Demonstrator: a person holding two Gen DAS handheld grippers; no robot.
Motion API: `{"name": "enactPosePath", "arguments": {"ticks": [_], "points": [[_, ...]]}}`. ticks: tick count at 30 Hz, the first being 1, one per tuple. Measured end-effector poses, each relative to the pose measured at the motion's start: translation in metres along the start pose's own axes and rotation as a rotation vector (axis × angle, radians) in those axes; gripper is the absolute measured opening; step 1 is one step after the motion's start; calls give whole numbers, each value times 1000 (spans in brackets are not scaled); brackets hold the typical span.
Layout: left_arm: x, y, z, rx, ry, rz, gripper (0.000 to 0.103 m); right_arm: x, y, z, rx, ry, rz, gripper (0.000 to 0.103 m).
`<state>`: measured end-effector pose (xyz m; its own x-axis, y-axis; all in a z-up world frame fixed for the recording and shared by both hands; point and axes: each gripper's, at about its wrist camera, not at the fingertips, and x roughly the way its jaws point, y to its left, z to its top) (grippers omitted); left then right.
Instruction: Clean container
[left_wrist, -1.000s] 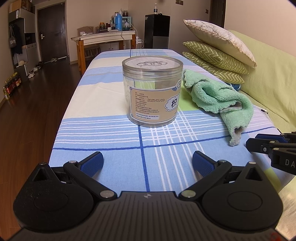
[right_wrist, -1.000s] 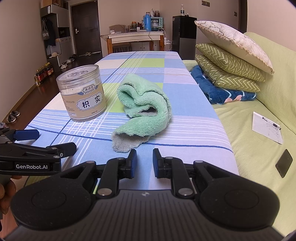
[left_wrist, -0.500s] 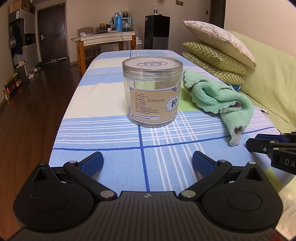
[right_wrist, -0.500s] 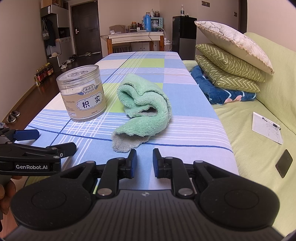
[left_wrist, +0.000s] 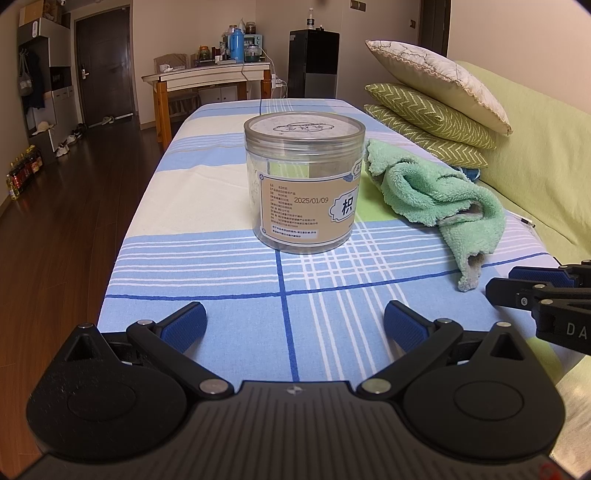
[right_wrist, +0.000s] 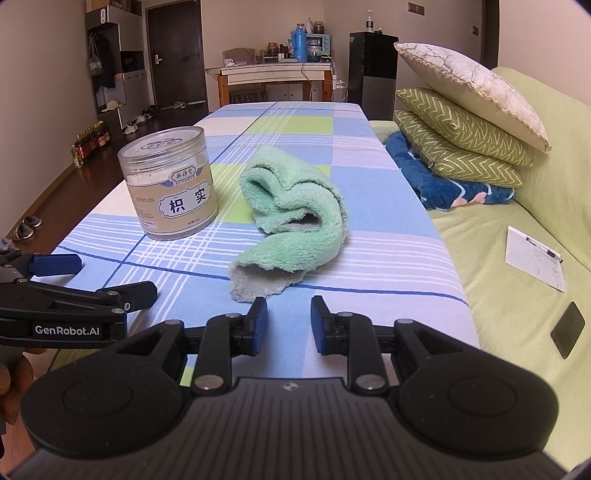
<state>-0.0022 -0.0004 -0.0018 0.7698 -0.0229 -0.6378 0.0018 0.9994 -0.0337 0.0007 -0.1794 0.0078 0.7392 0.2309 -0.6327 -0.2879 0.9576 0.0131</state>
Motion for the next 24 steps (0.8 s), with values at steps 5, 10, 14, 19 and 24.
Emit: {"name": "enactPosePath", "arguments": {"ticks": [5, 10, 14, 19, 24], "points": [[0, 0, 0, 1, 1, -2, 103, 0, 1, 0, 0, 0, 2, 22], [0, 0, 0, 2, 2, -3, 103, 0, 1, 0, -2, 2, 2, 22], [0, 0, 0, 3, 2, -4, 103, 1, 1, 0, 1, 2, 5, 22], [0, -1, 0, 4, 1, -5, 103, 0, -2, 1, 12, 3, 12, 22], [1, -1, 0, 5, -1, -6, 103, 0, -2, 1, 11, 2, 13, 22]]}}
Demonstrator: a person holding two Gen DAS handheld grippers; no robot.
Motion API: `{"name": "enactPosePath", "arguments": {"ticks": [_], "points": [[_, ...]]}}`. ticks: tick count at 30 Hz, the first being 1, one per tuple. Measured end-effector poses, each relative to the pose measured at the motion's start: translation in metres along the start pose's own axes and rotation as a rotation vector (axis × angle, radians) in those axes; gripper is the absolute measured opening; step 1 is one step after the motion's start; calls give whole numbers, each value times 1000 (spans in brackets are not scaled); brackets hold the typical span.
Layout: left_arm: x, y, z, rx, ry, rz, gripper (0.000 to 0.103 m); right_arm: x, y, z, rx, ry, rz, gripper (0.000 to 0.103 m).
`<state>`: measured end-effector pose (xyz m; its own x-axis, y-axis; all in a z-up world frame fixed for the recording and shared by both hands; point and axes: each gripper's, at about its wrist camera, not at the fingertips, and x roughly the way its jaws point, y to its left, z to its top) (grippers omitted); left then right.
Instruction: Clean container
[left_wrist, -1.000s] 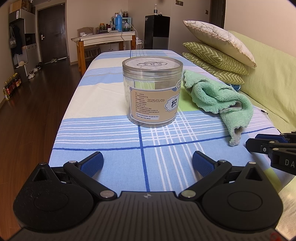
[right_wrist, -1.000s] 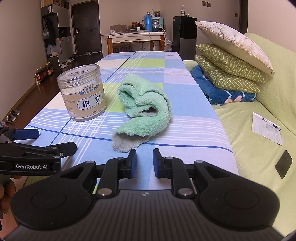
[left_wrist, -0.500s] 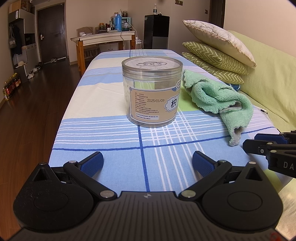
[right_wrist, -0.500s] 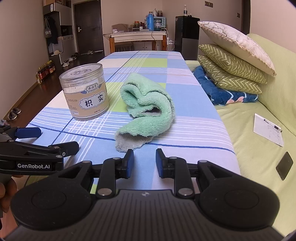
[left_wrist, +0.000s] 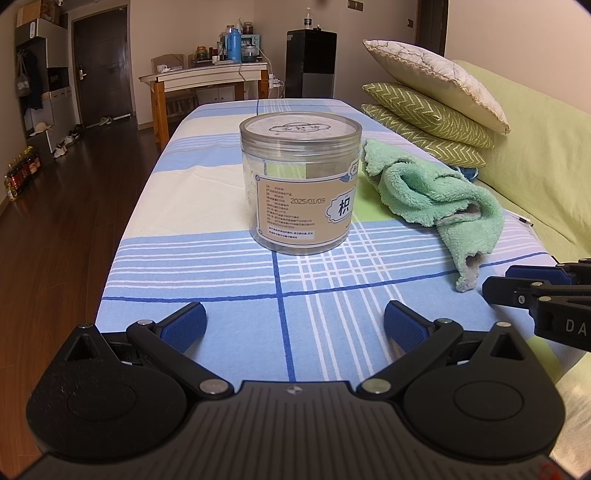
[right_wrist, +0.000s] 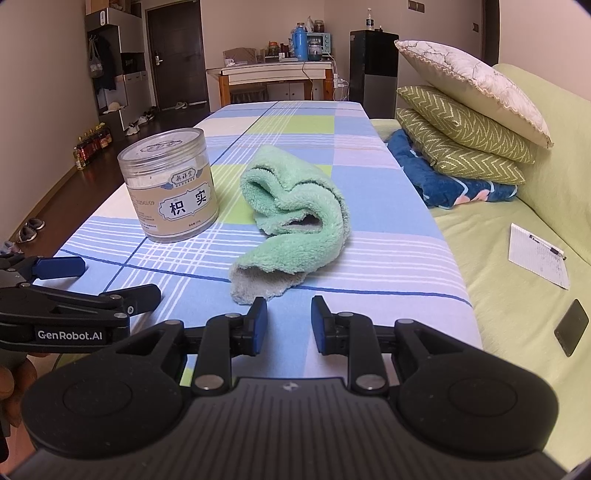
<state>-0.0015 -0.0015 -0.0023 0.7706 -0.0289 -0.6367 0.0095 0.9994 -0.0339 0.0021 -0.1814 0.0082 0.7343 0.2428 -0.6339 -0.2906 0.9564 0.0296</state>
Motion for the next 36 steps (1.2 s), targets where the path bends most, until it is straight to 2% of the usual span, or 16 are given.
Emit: {"name": "enactPosePath", "arguments": {"ticks": [18, 22, 30, 36], "points": [[0, 2, 2, 5, 8, -9, 103, 0, 1, -1, -6, -4, 1, 22], [-1, -2, 7, 81, -21, -8, 103, 1, 2, -2, -5, -2, 3, 22], [10, 2, 34, 108, -95, -17, 103, 2, 4, -2, -1, 1, 9, 22], [27, 11, 54, 69, -99, -81, 103, -2, -2, 0, 8, 4, 14, 22]]}}
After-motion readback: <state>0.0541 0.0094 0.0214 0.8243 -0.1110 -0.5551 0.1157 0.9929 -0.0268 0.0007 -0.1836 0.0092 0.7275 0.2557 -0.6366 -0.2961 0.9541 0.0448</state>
